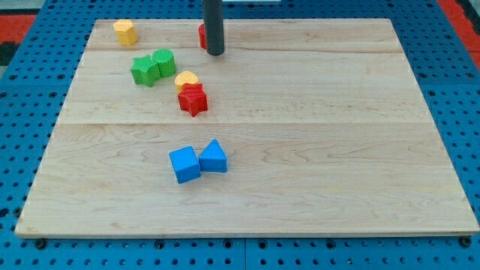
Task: Move the red circle to the top center
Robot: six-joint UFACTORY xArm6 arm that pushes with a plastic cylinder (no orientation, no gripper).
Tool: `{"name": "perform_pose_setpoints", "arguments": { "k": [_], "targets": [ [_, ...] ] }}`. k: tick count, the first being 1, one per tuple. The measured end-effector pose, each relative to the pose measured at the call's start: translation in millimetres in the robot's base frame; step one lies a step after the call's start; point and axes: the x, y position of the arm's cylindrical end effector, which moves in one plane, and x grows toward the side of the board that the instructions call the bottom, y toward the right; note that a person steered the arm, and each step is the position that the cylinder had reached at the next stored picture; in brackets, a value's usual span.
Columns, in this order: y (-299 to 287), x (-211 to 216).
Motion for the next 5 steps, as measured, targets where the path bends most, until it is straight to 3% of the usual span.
{"name": "perform_pose_setpoints", "arguments": {
  "k": [2,3,5],
  "targets": [
    [-32,-29],
    [-84,-48],
    [9,-36]
  ]
}}
